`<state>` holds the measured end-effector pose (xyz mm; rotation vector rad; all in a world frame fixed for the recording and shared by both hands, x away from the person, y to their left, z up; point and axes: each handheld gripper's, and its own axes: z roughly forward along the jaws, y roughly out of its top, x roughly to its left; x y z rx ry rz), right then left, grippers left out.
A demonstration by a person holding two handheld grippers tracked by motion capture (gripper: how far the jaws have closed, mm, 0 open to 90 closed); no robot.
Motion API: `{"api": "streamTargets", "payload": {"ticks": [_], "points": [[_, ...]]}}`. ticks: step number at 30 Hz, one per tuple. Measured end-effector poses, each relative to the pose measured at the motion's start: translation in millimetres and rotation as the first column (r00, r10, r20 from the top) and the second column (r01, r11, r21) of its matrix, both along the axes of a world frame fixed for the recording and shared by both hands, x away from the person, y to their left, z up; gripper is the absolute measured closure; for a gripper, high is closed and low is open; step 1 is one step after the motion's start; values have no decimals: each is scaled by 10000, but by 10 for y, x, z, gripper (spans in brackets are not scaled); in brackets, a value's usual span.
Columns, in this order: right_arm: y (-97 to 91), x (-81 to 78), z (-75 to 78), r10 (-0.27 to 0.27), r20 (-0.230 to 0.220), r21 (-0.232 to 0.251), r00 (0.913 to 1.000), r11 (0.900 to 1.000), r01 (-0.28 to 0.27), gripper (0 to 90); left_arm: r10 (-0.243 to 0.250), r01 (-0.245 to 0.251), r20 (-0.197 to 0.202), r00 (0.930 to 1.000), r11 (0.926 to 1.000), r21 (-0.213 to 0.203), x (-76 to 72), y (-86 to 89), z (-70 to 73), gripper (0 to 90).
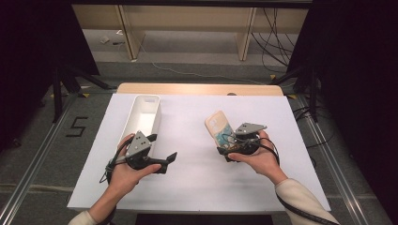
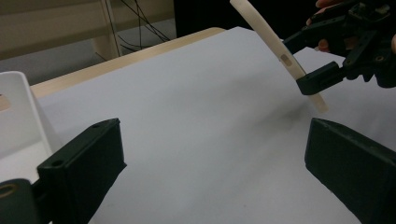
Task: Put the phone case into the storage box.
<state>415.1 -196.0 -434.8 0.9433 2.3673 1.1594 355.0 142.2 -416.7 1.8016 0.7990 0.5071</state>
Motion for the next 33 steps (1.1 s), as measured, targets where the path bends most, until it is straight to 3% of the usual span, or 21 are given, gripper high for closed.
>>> {"api": "streamTargets", "payload": {"ticks": [21,33], "points": [[64,-57,47,32,642,404,9979,9992,-59,116,-713,713,11,9975,9973,-165,357,-588,288,44],[99,-75,38,-18,612,495,9981,9988,-13,116,-889,888,-221,9958,9960,-48,622,-824,408,30]]}}
